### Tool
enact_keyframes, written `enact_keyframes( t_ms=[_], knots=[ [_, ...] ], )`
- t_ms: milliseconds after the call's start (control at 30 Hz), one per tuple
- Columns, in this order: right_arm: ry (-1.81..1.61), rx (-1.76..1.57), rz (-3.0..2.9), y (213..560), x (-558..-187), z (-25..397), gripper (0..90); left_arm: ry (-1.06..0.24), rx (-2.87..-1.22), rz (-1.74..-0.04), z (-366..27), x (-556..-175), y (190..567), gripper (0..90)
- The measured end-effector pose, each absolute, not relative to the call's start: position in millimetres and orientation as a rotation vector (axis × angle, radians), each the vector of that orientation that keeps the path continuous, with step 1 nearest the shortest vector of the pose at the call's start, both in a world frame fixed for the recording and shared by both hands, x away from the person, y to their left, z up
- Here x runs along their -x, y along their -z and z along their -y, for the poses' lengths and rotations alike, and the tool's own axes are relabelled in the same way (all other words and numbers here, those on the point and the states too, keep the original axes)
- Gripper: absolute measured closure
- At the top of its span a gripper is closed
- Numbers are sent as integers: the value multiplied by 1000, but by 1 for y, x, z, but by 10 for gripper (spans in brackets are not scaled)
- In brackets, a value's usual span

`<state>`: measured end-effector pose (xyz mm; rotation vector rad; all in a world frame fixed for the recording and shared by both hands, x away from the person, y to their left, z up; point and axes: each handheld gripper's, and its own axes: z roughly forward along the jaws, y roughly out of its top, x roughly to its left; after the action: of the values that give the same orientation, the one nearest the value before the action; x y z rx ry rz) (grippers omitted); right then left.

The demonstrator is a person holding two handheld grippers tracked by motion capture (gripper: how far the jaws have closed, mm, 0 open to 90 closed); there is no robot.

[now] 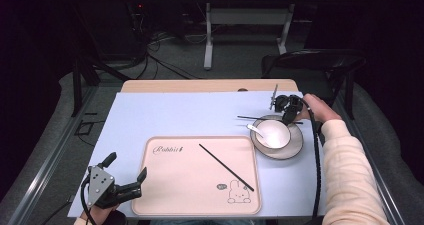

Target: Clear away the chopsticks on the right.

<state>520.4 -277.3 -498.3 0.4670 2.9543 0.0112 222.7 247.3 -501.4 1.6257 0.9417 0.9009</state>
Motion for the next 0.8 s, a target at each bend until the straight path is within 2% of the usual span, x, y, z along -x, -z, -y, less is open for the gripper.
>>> enact_keyframes(
  t_ms=[233,267,300,333,800],
  knots=[
    [-20,-482,-2961,499,-520,277,760,-901,-1626,-941,-247,-223,501,0],
    [-41,-570,-2954,501,-517,279,760,-901,-1626,-941,-247,-223,501,0],
    [-41,-570,-2954,501,-517,279,827,-902,-1625,-939,-247,-223,502,0],
    [-64,-621,-2951,501,-515,281,846,-901,-1626,-940,-247,-223,501,0],
    [-104,-782,-2863,468,-502,289,847,-904,-1633,-938,-246,-223,501,0]
  ],
)
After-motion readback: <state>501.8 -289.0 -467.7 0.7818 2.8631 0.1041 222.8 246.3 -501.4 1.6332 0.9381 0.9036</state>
